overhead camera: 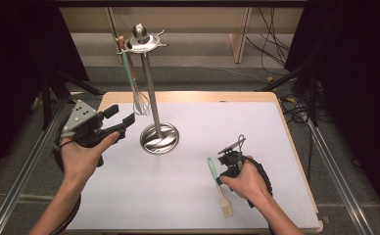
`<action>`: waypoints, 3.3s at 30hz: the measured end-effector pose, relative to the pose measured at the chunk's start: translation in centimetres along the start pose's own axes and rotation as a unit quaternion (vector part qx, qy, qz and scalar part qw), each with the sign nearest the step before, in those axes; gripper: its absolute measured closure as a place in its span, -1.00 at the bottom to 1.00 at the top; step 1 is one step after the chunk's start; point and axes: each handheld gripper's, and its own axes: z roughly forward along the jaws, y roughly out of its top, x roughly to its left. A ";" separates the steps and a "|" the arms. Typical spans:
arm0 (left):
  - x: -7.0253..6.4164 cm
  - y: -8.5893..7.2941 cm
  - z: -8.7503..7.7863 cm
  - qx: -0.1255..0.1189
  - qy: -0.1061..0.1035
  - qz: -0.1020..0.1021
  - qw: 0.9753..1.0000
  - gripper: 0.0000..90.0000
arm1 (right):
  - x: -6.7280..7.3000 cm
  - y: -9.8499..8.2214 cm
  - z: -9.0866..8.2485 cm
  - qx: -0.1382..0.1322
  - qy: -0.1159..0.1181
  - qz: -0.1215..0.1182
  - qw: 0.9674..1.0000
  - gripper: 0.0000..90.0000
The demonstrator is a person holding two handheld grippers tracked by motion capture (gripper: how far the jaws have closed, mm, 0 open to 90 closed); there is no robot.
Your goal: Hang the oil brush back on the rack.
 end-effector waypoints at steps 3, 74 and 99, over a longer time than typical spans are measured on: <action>0.0 0.0 0.0 -0.002 0.000 0.000 1.000 -0.18 | 0.0 0.1 0.2 0.004 0.005 -0.006 1.000 0.62; -0.1 -0.3 0.1 0.008 -0.007 0.001 1.000 -0.18 | 1.1 1.1 2.3 0.087 -0.046 -0.012 0.995 0.82; -1.4 -0.7 0.8 0.004 -0.023 0.014 1.000 -0.14 | 1.8 -0.7 -3.5 -0.180 -0.001 -0.030 0.983 0.83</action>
